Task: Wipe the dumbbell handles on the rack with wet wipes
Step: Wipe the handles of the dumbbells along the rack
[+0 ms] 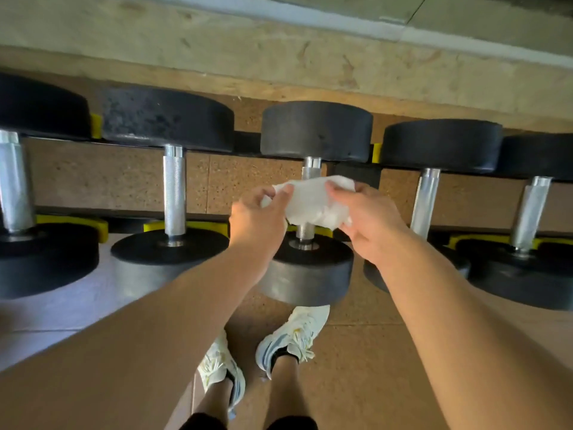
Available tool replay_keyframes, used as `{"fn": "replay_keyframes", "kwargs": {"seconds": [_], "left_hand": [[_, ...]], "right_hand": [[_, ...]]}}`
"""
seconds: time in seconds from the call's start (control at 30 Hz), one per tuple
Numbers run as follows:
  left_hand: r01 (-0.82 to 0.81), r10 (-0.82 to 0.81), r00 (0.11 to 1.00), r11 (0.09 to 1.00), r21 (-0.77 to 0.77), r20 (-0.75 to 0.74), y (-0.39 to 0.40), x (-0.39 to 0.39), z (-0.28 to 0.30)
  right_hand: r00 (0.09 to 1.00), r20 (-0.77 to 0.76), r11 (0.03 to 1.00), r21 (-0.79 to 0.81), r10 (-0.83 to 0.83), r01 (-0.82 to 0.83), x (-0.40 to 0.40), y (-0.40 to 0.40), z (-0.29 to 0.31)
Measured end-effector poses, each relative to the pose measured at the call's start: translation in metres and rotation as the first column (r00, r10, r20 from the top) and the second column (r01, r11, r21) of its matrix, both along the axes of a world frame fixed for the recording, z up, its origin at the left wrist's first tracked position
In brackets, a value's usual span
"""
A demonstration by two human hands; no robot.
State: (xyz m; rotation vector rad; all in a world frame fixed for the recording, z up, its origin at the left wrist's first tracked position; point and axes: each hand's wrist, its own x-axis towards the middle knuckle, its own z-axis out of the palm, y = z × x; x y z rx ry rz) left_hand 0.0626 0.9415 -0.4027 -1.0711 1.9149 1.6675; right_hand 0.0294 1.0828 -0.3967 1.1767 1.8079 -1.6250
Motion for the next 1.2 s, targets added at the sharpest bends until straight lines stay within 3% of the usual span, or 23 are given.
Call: {"fn": "replay_keyframes", "kwargs": {"seconds": [0.13, 0.23, 0.33, 0.4, 0.57, 0.7, 0.83, 0.93, 1.03, 1.1, 1.17, 1.2], "left_hand": [[0.008, -0.007, 1.000, 1.000, -0.025, 0.026, 0.004, -0.026, -0.022], [-0.003, 0.005, 0.999, 0.999, -0.044, 0.040, 0.005, -0.040, -0.028], [-0.010, 0.012, 1.000, 0.997, -0.074, 0.027, 0.006, -0.042, -0.029], [-0.072, 0.077, 0.997, 0.989, -0.127, 0.033, 0.005, -0.034, -0.033], [-0.127, 0.154, 0.985, 0.949, -0.287, 0.076, 0.013, 0.008, -0.043], [-0.131, 0.172, 0.983, 0.906, -0.403, 0.068, 0.033, 0.024, -0.042], [-0.122, 0.161, 0.985, 0.891, -0.437, 0.053, 0.036, 0.025, -0.042], [-0.131, 0.158, 0.987, 0.882, -0.452, 0.023, 0.035, 0.027, -0.043], [-0.164, 0.186, 0.982, 0.876, -0.454, 0.005, 0.036, 0.028, -0.045], [-0.180, 0.198, 0.980, 0.873, -0.454, -0.008, 0.036, 0.028, -0.046], [-0.187, 0.200, 0.980, 0.871, -0.454, -0.019, 0.036, 0.028, -0.048], [-0.190, 0.204, 0.979, 0.871, -0.454, -0.017, 0.036, 0.028, -0.048]], "right_hand": [[0.983, -0.167, 0.917, 0.374, -0.081, 0.139, -0.020, -0.017, -0.032], [0.981, -0.193, 0.833, 0.545, 0.020, 0.091, -0.010, -0.036, -0.046], [0.935, -0.182, 0.812, 0.563, 0.305, -0.155, 0.015, -0.058, -0.048], [0.898, -0.180, 0.786, 0.572, 0.401, -0.236, 0.013, -0.060, -0.049], [0.947, -0.125, 0.835, 0.515, 0.295, -0.192, -0.020, -0.050, -0.058], [0.955, -0.244, 0.857, 0.516, 0.170, -0.021, -0.009, -0.038, -0.055], [0.896, -0.339, 0.770, 0.637, 0.287, -0.005, -0.001, -0.039, -0.043], [0.685, -0.434, 0.668, 0.737, 0.585, -0.103, 0.019, -0.029, -0.031], [0.237, -0.398, 0.448, 0.867, 0.886, -0.219, 0.003, -0.009, -0.040], [-0.078, -0.158, 0.127, 0.941, 0.984, -0.313, -0.017, 0.001, -0.049], [-0.331, 0.142, -0.266, 0.893, 0.933, -0.364, -0.024, 0.007, -0.052], [-0.428, 0.223, -0.393, 0.845, 0.876, -0.363, -0.023, 0.009, -0.052]]}}
